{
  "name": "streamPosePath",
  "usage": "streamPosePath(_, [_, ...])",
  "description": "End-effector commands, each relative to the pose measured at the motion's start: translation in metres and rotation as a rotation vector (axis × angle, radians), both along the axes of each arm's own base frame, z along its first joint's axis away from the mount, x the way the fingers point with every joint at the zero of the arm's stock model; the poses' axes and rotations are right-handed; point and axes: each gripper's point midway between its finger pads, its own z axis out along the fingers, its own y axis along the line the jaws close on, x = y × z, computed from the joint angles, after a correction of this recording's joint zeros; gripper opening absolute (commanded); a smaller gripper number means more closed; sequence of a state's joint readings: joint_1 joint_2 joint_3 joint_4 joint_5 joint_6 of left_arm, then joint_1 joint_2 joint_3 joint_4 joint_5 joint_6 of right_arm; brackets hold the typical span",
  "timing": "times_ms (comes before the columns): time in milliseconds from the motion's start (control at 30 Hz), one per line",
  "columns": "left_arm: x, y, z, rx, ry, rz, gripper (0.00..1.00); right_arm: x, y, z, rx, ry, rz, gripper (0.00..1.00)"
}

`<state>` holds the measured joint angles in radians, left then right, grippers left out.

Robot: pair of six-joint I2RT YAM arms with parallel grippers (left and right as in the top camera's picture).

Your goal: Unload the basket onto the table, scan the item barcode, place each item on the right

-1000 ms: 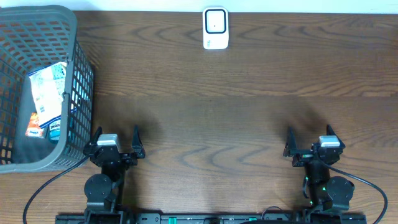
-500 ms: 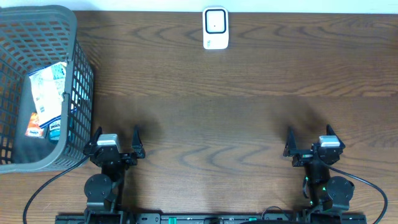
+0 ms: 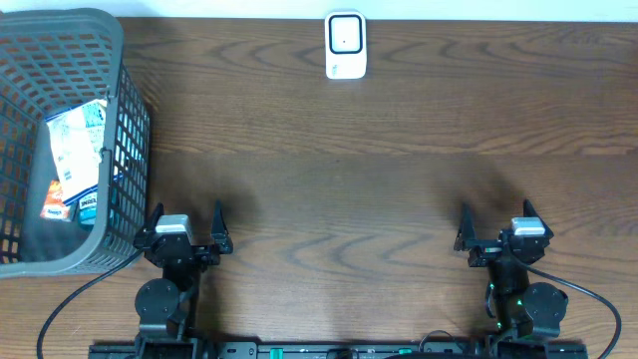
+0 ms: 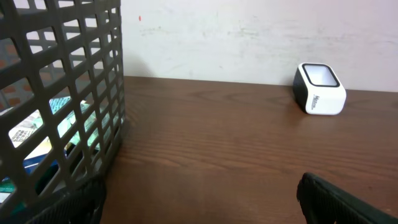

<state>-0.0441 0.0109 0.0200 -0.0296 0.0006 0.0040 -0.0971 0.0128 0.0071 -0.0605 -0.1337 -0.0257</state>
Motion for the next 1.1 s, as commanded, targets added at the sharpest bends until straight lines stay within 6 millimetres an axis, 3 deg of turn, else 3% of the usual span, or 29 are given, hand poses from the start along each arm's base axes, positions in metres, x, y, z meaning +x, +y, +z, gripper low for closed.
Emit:
streamPosePath(0, [-0.001, 0.003, -0.017, 0.018, 0.052, 0.017, 0.98, 0.000, -0.004, -0.002, 0.006, 0.006, -0.018, 0.99])
streamPosePath(100, [-0.001, 0.001, -0.014, 0.005, 0.040, 0.008, 0.98, 0.000, -0.004, -0.002, 0.006, 0.006, -0.018, 0.99])
streamPosePath(267, [-0.004, -0.031, 0.013, -0.075, -0.014, -0.173, 0.98, 0.000, -0.004, -0.002, 0.006, 0.006, -0.018, 0.99])
streamPosePath(533, [-0.007, -0.034, 0.057, -0.137, 0.053, -0.186, 0.98, 0.000, -0.004, -0.002, 0.007, 0.006, -0.018, 0.99])
streamPosePath(833, [0.013, -0.035, 0.096, -0.145, 0.239, -0.172, 0.98, 0.000, -0.004, -0.002, 0.006, 0.006, -0.018, 0.99])
streamPosePath(933, [0.018, -0.035, 0.094, -0.145, 0.327, -0.166, 0.98, 0.000, -0.004, -0.002, 0.006, 0.006, -0.018, 0.99])
streamPosePath(1067, [0.018, -0.035, 0.064, -0.152, 0.487, -0.154, 0.98, 0.000, -0.004, -0.002, 0.006, 0.006, -0.018, 0.99])
